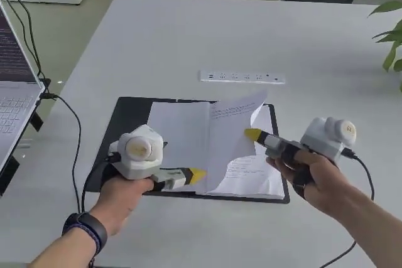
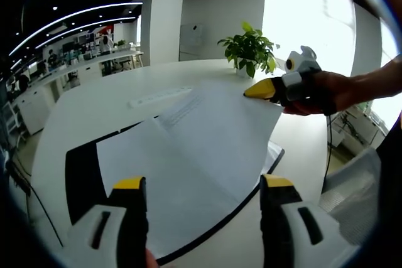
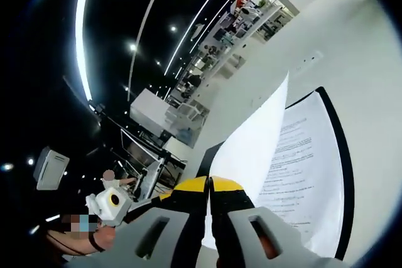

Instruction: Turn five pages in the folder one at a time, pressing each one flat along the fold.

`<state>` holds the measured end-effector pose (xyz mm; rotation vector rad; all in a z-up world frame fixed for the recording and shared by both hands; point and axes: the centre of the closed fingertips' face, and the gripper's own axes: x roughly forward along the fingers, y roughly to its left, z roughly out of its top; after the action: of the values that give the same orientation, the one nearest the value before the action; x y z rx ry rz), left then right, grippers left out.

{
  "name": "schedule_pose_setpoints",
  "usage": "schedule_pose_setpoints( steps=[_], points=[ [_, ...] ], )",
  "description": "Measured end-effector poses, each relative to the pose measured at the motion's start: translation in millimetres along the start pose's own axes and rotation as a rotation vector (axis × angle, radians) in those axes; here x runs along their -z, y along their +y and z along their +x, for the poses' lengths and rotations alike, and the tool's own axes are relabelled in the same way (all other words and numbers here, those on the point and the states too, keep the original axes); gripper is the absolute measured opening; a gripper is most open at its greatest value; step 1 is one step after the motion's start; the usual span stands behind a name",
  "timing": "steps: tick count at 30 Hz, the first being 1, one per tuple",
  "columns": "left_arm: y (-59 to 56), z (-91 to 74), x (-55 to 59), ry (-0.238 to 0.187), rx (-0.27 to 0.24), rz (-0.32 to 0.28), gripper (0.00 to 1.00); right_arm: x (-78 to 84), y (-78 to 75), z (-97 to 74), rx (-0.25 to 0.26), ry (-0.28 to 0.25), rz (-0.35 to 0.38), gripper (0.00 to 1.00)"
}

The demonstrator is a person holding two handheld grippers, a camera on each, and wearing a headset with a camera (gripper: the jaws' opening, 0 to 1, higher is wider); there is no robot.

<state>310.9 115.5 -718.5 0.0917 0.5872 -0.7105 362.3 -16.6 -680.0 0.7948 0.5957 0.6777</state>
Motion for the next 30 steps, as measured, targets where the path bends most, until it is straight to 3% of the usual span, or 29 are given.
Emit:
schedule_pose_setpoints(
  steps=[8, 11, 13, 16, 23, 30],
  points=[
    [25.3, -25.3, 9.7, -0.014, -0.047, -0.026, 0.74, 8.9, 27.3, 32.8, -0.051, 0.038, -0.026, 0.00],
    [35.1, -34.6, 18.6, -0.008, -0.067, -0.043, 0.74, 15.0, 37.2, 47.5, -0.071, 0.057, -0.034, 0.00],
    [45.3, -49.7, 27.1, -0.013, -0.096, -0.065, 0.74, 28.4, 52.3, 66.4, -0.094, 0.085, -0.039, 0.00],
    [53.4, -59.8, 33.1, -0.013, -0.116, -0.084, 0.76, 38.9, 66.0, 77.3, -0.113, 0.116, -0.055, 0.00],
    [68.5, -80.8, 46.6, -0.010, -0.159, -0.115, 0.76, 56.4, 79.2, 99.3, -0.135, 0.169, -0.066, 0.00],
    [71.0, -90.6, 48.6, -0.035, -0.186, -0.140, 0.76, 79.8, 90.5, 116.9, -0.145, 0.230, -0.059, 0.00]
  ],
)
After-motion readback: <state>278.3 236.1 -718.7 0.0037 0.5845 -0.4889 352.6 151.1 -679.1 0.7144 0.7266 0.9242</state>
